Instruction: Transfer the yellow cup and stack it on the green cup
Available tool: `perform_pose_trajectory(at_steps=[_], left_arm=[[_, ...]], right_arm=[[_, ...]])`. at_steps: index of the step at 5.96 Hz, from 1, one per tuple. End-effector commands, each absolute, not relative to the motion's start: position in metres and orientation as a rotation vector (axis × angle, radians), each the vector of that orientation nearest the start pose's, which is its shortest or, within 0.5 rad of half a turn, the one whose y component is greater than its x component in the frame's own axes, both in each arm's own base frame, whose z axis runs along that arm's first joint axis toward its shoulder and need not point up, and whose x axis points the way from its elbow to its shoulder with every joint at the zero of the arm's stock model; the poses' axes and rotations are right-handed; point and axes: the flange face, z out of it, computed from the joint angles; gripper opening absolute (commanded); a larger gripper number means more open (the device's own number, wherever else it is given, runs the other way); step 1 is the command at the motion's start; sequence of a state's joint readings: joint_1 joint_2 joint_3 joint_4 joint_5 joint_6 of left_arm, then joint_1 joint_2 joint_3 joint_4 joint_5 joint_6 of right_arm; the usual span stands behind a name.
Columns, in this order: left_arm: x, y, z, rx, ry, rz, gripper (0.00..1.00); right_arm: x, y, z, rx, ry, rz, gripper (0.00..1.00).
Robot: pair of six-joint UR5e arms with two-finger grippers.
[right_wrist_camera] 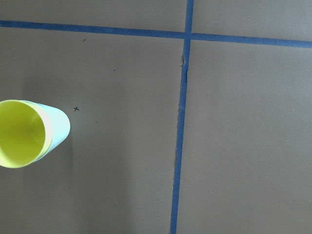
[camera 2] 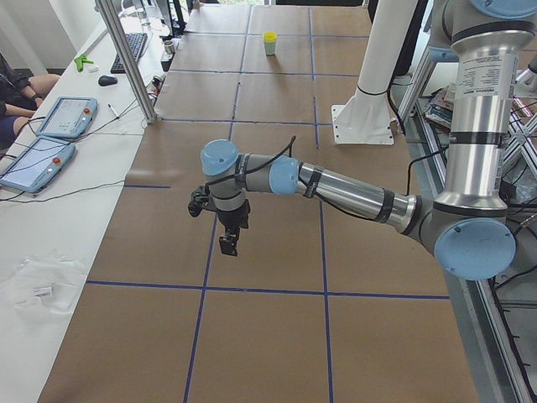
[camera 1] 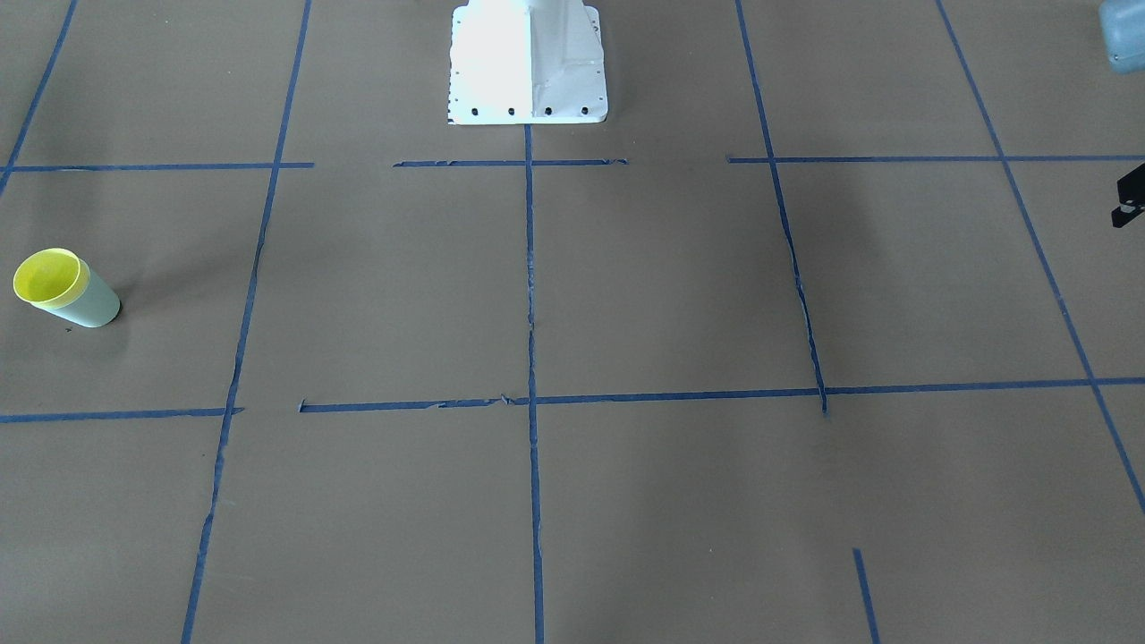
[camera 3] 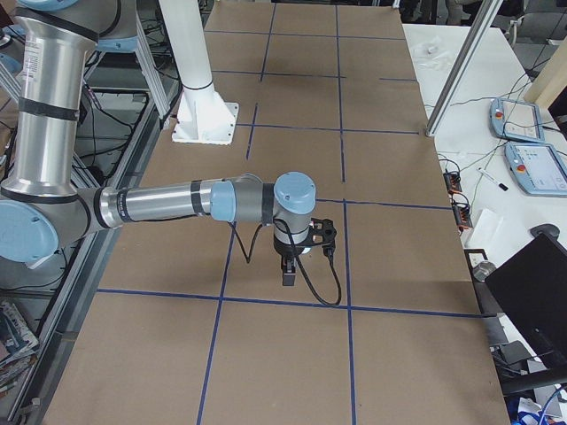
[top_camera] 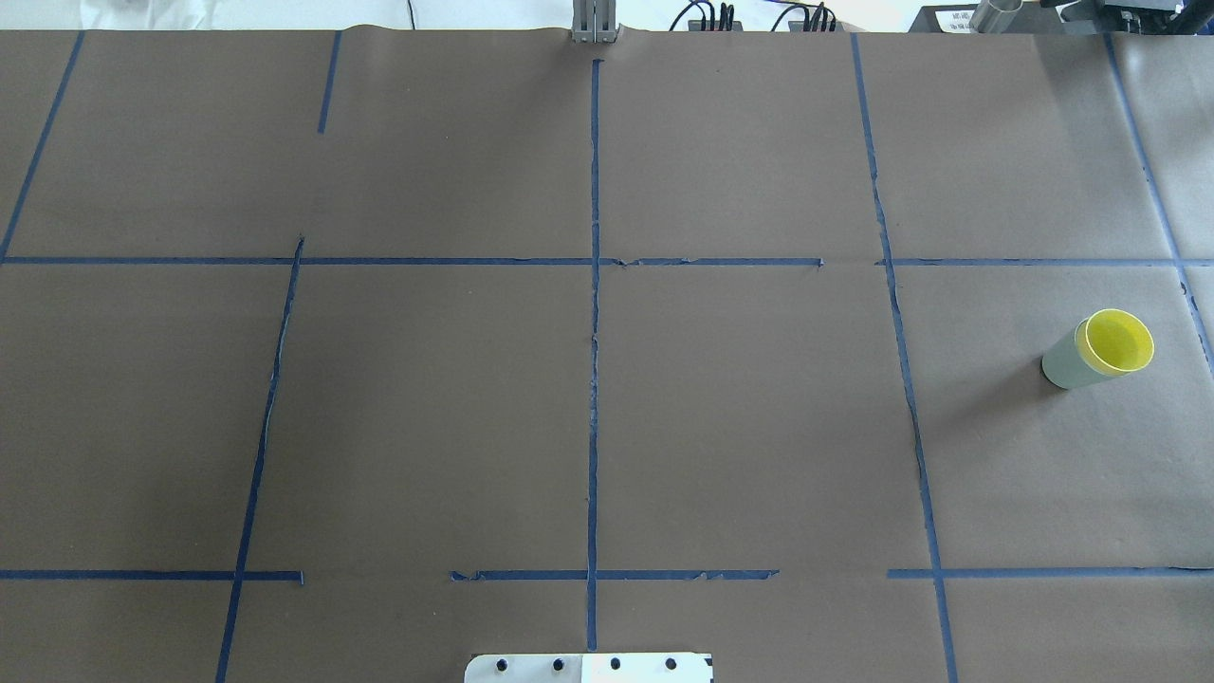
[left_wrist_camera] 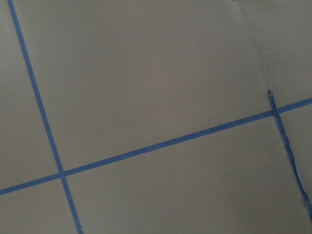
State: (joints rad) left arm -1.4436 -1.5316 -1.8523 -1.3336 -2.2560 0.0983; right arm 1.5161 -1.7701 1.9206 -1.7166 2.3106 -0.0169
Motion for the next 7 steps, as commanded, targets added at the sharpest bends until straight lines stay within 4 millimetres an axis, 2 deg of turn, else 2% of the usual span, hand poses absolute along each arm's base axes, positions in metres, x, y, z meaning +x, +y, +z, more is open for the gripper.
perform_pose_trajectory(at_steps=[1, 2, 3, 4, 5, 6, 7], left_arm=[[-0.023, -0.447, 0.597, -0.056, 0.692, 0.169, 1.00], [-0.024, -0.447, 0.603, -0.099, 0.691, 0.076, 1.00], [-0.037, -0.443, 0.620, -0.072, 0.697, 0.096, 1.00], [-0.055, -0.430, 0.633, -0.064, 0.700, 0.083, 1.00], [-0.055, -0.415, 0.640, -0.049, 0.772, 0.082, 1.00], [-0.050, -0.415, 0.628, -0.042, 0.849, 0.069, 1.00], [-0.051, -0.415, 0.626, -0.032, 0.844, 0.076, 1.00]], right_arm=[[0.044, -0.407, 0.593, -0.008, -0.741, -0.071, 1.00], [0.044, -0.407, 0.593, -0.008, -0.741, -0.072, 1.00], [0.044, -0.407, 0.592, -0.006, -0.741, -0.073, 1.00], [0.044, -0.408, 0.592, -0.006, -0.741, -0.073, 1.00], [0.044, -0.408, 0.591, -0.005, -0.741, -0.072, 1.00], [0.044, -0.408, 0.591, -0.005, -0.741, -0.074, 1.00], [0.044, -0.409, 0.591, -0.003, -0.741, -0.074, 1.00]])
